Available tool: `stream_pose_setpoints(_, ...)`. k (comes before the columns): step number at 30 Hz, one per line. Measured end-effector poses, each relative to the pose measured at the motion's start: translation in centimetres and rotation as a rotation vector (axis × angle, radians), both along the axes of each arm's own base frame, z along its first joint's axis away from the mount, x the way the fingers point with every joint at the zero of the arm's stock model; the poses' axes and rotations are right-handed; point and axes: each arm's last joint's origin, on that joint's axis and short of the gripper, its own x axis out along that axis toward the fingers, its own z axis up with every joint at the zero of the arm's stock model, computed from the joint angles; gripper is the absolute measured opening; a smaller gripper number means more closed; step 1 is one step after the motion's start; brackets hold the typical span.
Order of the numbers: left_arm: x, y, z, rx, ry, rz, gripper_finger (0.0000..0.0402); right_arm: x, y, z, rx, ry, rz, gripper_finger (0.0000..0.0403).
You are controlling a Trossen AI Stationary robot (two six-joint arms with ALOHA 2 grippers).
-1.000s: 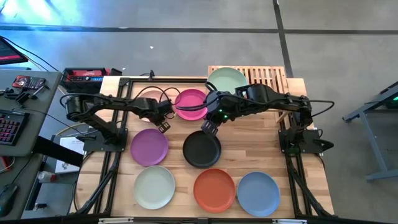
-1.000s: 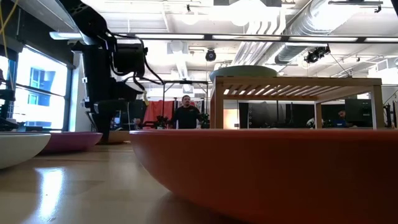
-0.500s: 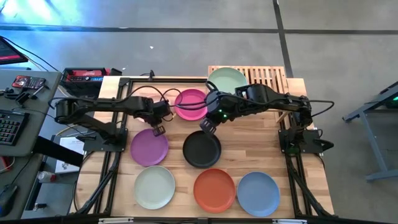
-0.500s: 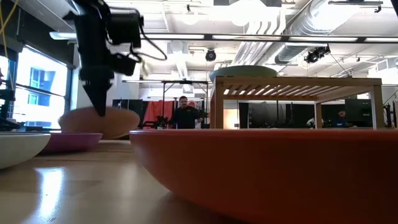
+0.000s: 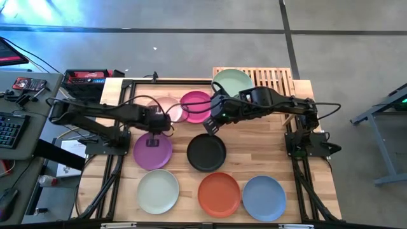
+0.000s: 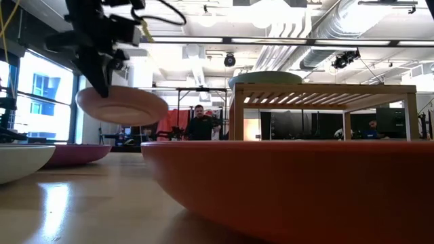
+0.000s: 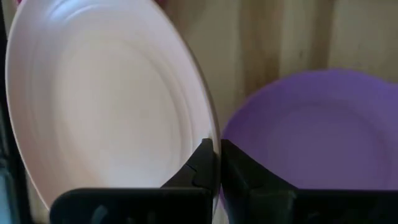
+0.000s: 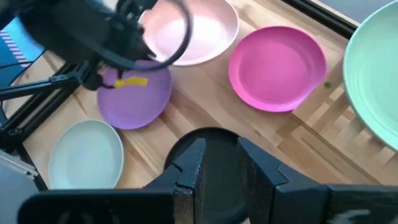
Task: Place and stack plates onto a shelf
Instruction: Stack the top left light pink plate on the green plate
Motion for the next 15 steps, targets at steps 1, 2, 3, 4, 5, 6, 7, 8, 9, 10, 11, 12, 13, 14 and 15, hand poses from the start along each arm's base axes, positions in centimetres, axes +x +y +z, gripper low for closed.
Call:
stream_pose_setpoints(1,-0.1,-0.4,0.2,0.018,0.012,-0.04,0.0001,0.0,-0.2,0.0,0.002,-0.001,-0.007,0.0069)
stream_pose_setpoints(2,-0.1,-0.8,0.3,0.037,0.019,-0.08,0.0001,0.0,-0.3,0.0,0.003,-0.001,-0.012,0.0069)
stream_pose_setpoints(3,0.0,-1.2,0.4,0.057,0.02,-0.121,0.0001,0.0,-0.5,0.0,0.004,-0.001,-0.017,0.0069)
stream_pose_setpoints(4,0.0,-1.7,0.5,0.079,0.019,-0.161,0.0001,0.0,-0.7,0.0,0.004,-0.002,-0.023,0.0069)
stream_pose_setpoints(5,0.0,-2.0,0.6,0.099,0.021,-0.198,0.0001,0.0,-0.9,0.0,0.004,-0.002,-0.03,0.0069)
stream_pose_setpoints(6,0.0,-2.5,0.7,0.119,0.023,-0.232,0.0001,0.1,-1.1,0.0,0.004,-0.002,-0.037,0.0069)
stream_pose_setpoints(7,0.0,-2.8,0.9,0.137,0.021,-0.263,0.0001,0.1,-1.3,0.0,0.004,-0.002,-0.043,0.0069)
stream_pose_setpoints(8,0.0,-3.2,1.1,0.152,0.016,-0.29,0.0001,0.1,-1.5,-0.1,0.004,-0.001,-0.049,0.0069)
stream_pose_setpoints(9,0.1,-3.6,1.2,0.166,0.011,-0.314,0.0001,0.2,-1.7,-0.1,0.004,0.001,-0.054,0.0069)
stream_pose_setpoints(10,0.1,-3.9,1.5,0.182,0.004,-0.336,0.0001,0.2,-1.9,-0.1,0.004,0.001,-0.059,0.0069)
stream_pose_setpoints(11,0.1,-4.3,1.7,0.2,-0.002,-0.358,0.0001,0.2,-2.1,-0.1,0.004,0.001,-0.064,0.0069)
stream_pose_setpoints(12,0.1,-4.6,1.9,0.22,-0.011,-0.376,0.0001,0.3,-2.3,-0.2,0.004,0.003,-0.07,0.0069)
stream_pose_setpoints(13,0.1,-4.9,2.3,0.242,-0.022,-0.393,0.0001,0.4,-2.5,-0.3,0.003,0.005,-0.076,0.0069)
stream_pose_setpoints(14,0.2,-5.2,2.6,0.264,-0.031,-0.413,0.0001,0.5,-2.6,-0.4,0.003,0.009,-0.081,0.0069)
stream_pose_setpoints(15,0.2,-5.5,2.9,0.28,-0.038,-0.435,0.0001,0.5,-2.8,-0.5,0.001,0.014,-0.082,0.0069)
